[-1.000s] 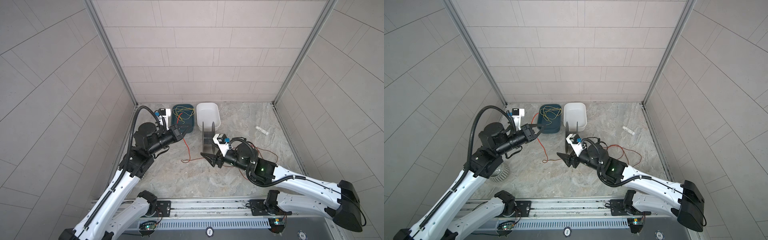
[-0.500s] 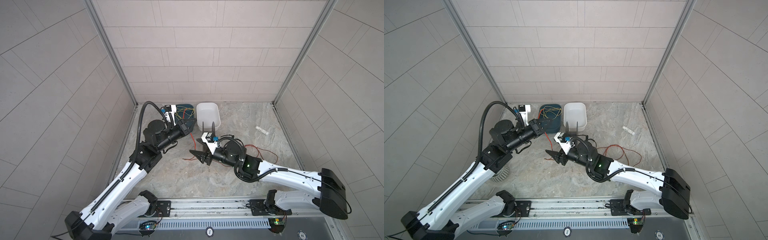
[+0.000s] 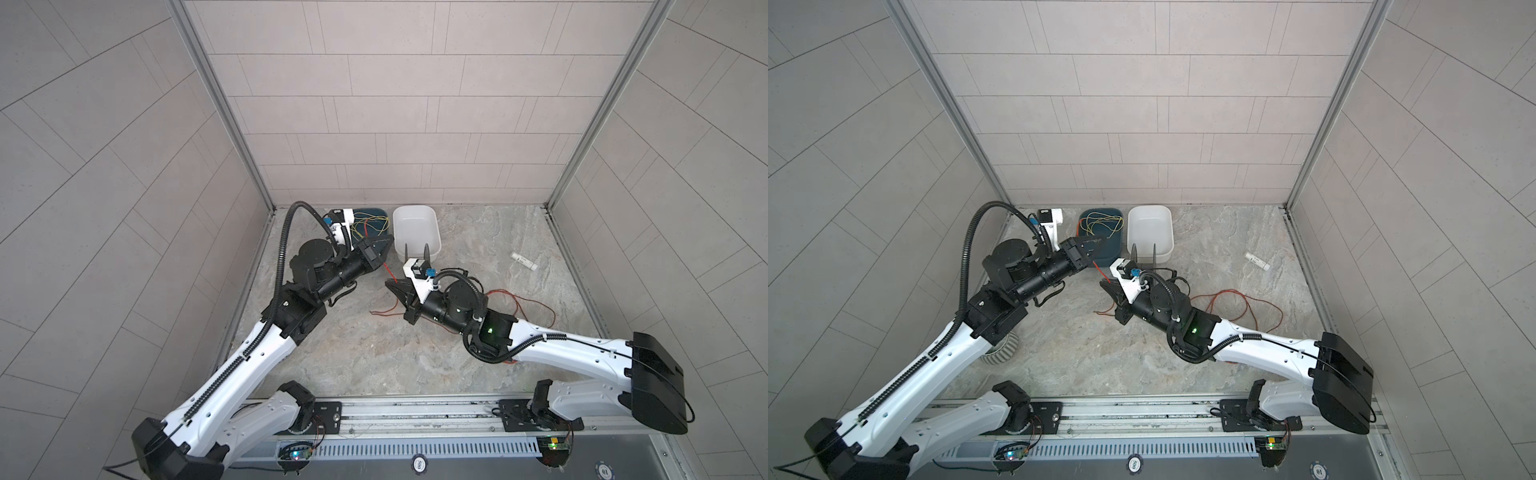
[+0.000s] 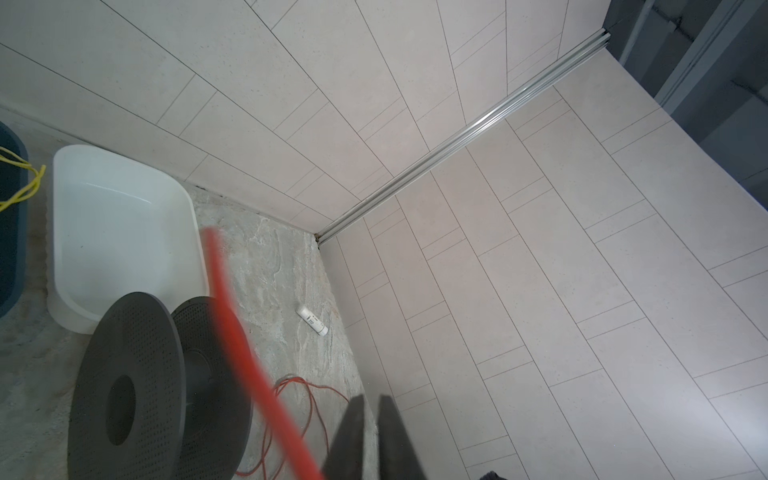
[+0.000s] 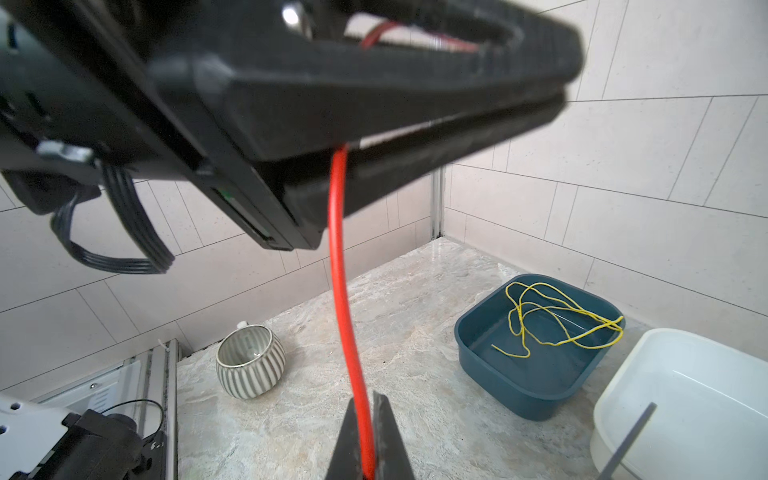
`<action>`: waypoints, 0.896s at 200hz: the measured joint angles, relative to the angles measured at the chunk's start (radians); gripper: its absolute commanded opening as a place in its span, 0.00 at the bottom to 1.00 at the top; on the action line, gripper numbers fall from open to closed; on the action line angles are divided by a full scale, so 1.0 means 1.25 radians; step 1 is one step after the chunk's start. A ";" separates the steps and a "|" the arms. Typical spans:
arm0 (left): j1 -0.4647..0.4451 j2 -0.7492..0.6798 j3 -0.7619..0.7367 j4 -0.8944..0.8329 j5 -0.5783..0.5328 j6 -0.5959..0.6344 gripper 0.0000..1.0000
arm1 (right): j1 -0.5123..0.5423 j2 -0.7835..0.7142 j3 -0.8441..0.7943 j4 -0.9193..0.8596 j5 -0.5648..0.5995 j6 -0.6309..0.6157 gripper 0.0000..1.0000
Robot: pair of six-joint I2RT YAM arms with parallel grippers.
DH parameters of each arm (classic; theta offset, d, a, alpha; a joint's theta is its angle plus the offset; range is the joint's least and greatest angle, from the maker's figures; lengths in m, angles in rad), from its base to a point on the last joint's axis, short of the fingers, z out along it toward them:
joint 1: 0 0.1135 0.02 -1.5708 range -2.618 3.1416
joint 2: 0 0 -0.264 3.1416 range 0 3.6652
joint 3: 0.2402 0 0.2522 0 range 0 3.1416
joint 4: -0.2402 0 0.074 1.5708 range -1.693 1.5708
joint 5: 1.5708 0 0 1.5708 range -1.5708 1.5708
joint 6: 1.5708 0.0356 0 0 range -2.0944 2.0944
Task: Wrap the cables
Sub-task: 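Raise the red cable with the right gripper while the left reaches toward the spool, then grasp the grey spool flange with the left gripper and lift it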
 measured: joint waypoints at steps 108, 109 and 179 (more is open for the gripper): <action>0.001 0.022 0.191 -0.321 0.022 0.287 0.76 | -0.136 -0.273 0.110 -0.483 -0.014 -0.029 0.00; 0.001 0.023 0.191 -0.322 0.022 0.287 0.76 | -0.136 -0.274 0.111 -0.487 -0.014 -0.030 0.00; -0.002 0.109 0.100 -0.329 0.049 0.364 0.58 | -0.220 -0.365 0.094 -0.724 -0.014 -0.044 0.00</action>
